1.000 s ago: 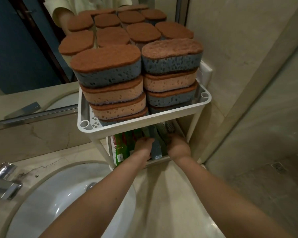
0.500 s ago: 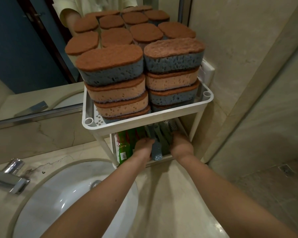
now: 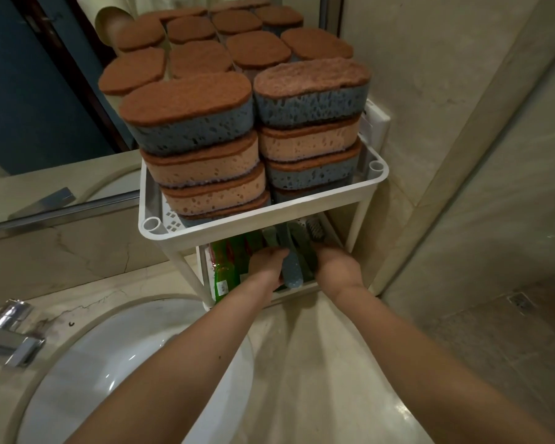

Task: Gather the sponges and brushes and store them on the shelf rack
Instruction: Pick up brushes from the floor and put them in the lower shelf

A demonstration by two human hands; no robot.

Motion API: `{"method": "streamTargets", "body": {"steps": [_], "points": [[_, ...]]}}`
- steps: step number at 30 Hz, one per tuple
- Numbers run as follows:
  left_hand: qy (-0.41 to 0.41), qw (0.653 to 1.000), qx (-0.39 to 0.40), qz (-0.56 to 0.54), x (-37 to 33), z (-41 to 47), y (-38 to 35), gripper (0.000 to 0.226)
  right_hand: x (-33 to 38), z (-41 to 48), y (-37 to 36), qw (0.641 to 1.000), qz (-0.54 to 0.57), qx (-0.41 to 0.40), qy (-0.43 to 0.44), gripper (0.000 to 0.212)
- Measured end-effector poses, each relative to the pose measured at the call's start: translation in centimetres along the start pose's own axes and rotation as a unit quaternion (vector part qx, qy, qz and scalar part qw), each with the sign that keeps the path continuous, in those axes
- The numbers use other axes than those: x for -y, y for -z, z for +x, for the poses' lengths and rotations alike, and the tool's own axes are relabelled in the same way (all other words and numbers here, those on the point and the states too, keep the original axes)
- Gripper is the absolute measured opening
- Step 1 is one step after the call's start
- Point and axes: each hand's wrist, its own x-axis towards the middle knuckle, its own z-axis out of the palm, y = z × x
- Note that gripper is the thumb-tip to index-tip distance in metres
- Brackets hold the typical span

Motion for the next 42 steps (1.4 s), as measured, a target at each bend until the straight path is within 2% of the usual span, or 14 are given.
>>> {"method": "streamTargets", "body": {"steps": [2, 4, 6, 8, 10, 14, 21, 26, 30, 33, 36, 39, 42], "points": [[-0.002, 1.000, 0.012, -0.006, -0.3, -0.1, -0.6, 0.013, -0.5, -1.1, 0.2, 0.995, 0.070, -0.064, 0.023, 0.024], [-0.008, 0.999, 0.031, -0.007, -0.6, -0.2, -1.4, 0.023, -0.9, -2.2, 0.4, 0.983, 0.120, -0.133, 0.031, 0.023], [-0.019, 0.999, 0.040, 0.000, -1.0, -0.1, -2.4, 0.029, -1.5, -3.0, 0.5, 0.970, 0.160, -0.181, 0.011, 0.019], [-0.033, 0.998, 0.042, 0.026, -1.3, 0.2, -3.4, 0.024, -2.3, -3.6, 0.4, 0.957, 0.209, -0.200, -0.027, 0.017], [-0.048, 0.996, 0.042, 0.065, -1.6, 0.8, -4.5, 0.011, -3.1, -3.9, 0.3, 0.952, 0.233, -0.188, -0.061, 0.017], [-0.063, 0.983, 0.039, 0.168, -1.9, 2.1, -6.3, 0.015, -3.8, -4.2, 0.0, 0.954, 0.252, -0.138, -0.087, 0.023], [-0.108, 0.956, 0.012, 0.273, -1.7, 4.3, -7.1, 0.020, -4.2, -3.9, -0.5, 0.965, 0.231, -0.068, -0.098, 0.039], [-0.138, 0.918, 0.017, 0.371, -1.6, 4.3, -7.3, 0.018, -4.4, -3.8, -0.5, 0.975, 0.197, -0.057, -0.083, 0.041], [-0.188, 0.864, 0.013, 0.467, -1.6, 3.2, -7.0, 0.015, -4.4, -3.7, -0.3, 0.981, 0.172, -0.045, -0.072, 0.042], [-0.202, 0.853, 0.002, 0.482, -1.7, 2.3, -6.6, 0.012, -4.3, -3.9, 0.1, 0.989, 0.136, -0.028, -0.058, 0.044], [-0.219, 0.862, -0.008, 0.457, -1.3, 1.6, -6.0, 0.015, -4.3, -3.9, 0.6, 0.994, 0.103, 0.015, -0.047, 0.048], [-0.217, 0.896, -0.019, 0.387, -0.5, 0.5, -4.9, 0.011, -4.2, -4.1, 1.1, 0.994, 0.081, 0.059, -0.050, 0.050], [-0.218, 0.924, -0.020, 0.313, 0.4, -0.8, -3.3, 0.020, -3.7, -4.8, 1.5, 0.995, 0.088, 0.020, -0.043, 0.048]]}}
